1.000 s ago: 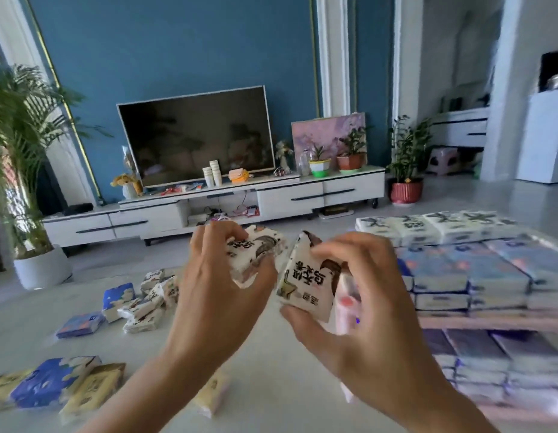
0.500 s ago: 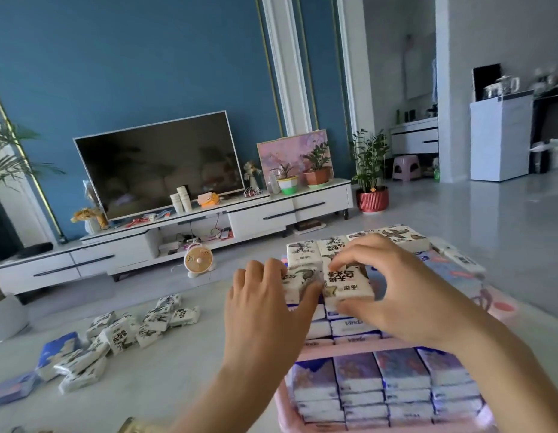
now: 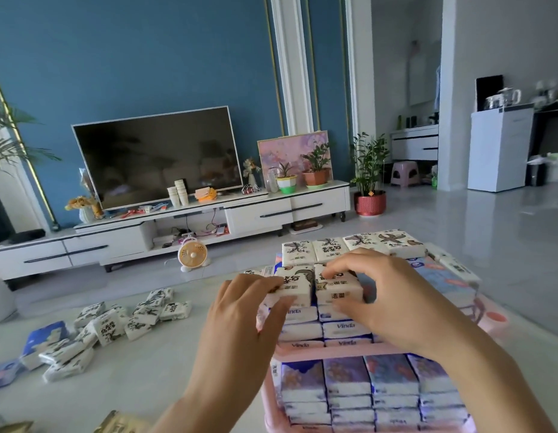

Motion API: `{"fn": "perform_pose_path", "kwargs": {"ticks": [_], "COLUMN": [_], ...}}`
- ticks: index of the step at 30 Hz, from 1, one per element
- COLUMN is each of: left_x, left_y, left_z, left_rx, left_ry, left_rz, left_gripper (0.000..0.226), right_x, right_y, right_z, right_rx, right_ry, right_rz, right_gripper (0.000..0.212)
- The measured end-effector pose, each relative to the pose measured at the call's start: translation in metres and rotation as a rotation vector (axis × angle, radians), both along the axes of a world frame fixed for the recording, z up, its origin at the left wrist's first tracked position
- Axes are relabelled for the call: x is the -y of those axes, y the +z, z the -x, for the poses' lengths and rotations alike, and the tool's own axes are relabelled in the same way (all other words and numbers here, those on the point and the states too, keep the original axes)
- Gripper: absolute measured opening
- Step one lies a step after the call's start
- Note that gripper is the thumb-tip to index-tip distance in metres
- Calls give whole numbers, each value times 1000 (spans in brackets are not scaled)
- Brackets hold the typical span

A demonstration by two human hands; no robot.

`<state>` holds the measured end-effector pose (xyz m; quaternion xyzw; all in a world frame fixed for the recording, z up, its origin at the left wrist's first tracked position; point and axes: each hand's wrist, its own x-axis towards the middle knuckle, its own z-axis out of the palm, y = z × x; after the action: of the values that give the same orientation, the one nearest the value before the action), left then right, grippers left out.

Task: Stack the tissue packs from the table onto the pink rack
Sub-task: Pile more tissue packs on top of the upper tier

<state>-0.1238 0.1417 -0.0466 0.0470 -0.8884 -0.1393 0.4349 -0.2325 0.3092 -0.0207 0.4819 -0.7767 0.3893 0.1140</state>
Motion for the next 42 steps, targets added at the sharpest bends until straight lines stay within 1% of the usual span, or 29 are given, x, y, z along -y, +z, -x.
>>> {"fn": "perform_pose_path", "kwargs": {"ticks": [4,10,13,15,16,18,20,21,23,25,26,28,29,31,35,39,42], "left_x": [-4,6,6,6,7,10,12,12,8,7,8,12,13,15,16,14,12], "left_y": [-1,-3,1,7,11,20,28,31,37,43,46,51,52,54,62,66,65], "left_z": [5,6,2,0,1,7,17,23,35,49,55,66,69,73,76,82,79], "left_rx": [8,48,78,53,41,38,22,23,36,66,103,181,224,290,355,417,464], "left_ry": [-32,-62,-77,-94,-106,-116,-136,-137,-111,-116,-126,-146,-144,-139,-155,-184,-203], "left_rz": [-63,-60,-84,-165,-249,-462,-683,-742,-761,-822,-901,-1075,-1119,-1148,-1220,-1203,-1181], "left_gripper": [42,41,30,19,17,22,28,33,43,48,50,55,58,63,66,68,71], "right_x": [-1,0,1,-1,-3,-12,-22,-25,-27,-25,-23,-20,-18,-15,-9,-6,-5], "right_y": [-1,-1,0,7,15,31,43,46,49,45,42,38,37,36,35,35,37], "right_z": [0,3,1,2,4,16,42,55,74,84,85,83,82,79,77,75,69], "right_rx": [8,10,11,42,68,127,221,283,432,573,609,599,589,595,613,616,591], "right_ry": [3,7,5,0,0,-52,-199,-294,-433,-425,-412,-401,-394,-381,-364,-357,-390], "right_rz": [10,24,39,88,117,197,331,364,297,220,204,179,171,144,135,156,162], "right_gripper": [26,25,27,28,28,23,19,20,26,31,33,33,35,45,46,46,52]}}
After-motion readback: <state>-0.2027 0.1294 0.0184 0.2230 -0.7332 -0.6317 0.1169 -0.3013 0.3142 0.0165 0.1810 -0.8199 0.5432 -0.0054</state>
